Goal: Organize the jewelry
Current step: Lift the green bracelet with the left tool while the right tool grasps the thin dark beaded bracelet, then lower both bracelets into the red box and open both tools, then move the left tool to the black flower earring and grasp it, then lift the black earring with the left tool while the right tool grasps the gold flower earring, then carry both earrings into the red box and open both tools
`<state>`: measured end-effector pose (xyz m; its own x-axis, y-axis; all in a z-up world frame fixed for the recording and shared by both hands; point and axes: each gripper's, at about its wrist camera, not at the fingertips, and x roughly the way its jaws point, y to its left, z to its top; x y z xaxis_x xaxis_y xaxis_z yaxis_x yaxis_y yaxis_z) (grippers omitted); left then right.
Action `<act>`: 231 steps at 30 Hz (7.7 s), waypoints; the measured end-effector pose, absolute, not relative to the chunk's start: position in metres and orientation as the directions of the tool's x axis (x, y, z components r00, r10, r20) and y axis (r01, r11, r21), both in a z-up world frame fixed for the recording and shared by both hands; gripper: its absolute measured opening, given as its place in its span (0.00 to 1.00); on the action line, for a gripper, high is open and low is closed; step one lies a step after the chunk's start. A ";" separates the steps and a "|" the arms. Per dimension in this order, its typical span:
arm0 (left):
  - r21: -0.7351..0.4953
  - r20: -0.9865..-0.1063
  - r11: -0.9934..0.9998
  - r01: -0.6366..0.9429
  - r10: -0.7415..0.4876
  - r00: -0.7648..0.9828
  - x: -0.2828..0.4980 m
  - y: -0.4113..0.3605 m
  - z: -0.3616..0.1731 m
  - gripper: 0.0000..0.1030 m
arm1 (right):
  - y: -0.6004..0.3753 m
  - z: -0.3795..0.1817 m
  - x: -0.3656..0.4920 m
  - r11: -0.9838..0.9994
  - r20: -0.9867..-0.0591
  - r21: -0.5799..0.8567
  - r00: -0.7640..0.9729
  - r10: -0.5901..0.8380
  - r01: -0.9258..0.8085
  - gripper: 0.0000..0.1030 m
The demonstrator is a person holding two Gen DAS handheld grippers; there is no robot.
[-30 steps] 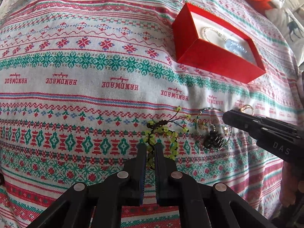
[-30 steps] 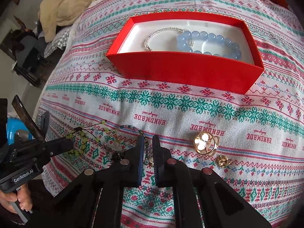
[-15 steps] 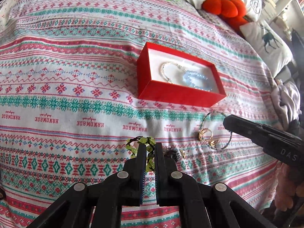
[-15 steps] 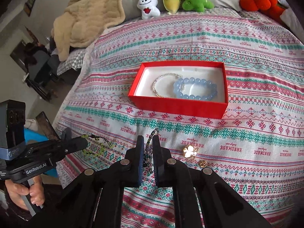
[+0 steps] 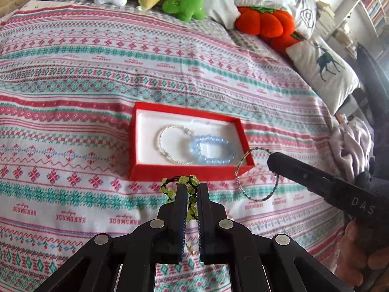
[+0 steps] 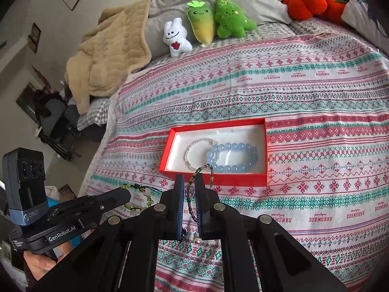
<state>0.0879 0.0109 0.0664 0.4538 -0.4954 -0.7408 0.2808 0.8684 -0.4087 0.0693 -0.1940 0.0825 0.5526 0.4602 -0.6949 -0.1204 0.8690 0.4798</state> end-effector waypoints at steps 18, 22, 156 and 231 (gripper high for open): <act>-0.400 -0.788 0.892 0.211 -0.452 0.417 0.162 -0.036 0.015 0.03 | -0.226 0.054 0.120 0.861 -0.690 0.508 0.589 0.419 -0.018 0.09; -0.383 -0.813 0.907 0.173 -0.420 0.404 0.164 -0.025 0.005 0.03 | -0.222 0.049 0.123 0.858 -0.696 0.513 0.568 0.439 -0.034 0.09; -0.177 -0.816 0.876 0.449 -0.386 0.430 0.026 0.006 -0.028 0.20 | -0.162 -0.015 0.030 0.978 -0.913 0.096 0.374 0.161 -0.186 0.61; -0.339 -0.773 0.892 0.300 -0.446 0.452 0.154 -0.023 0.010 0.20 | -0.207 0.028 0.115 0.931 -0.781 0.352 0.519 0.348 -0.095 0.18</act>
<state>0.1540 -0.0235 0.0101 0.4518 -0.4459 -0.7727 0.3004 0.8916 -0.3389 0.1153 -0.2074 0.0282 0.5187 0.3482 -0.7808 -0.0955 0.9312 0.3518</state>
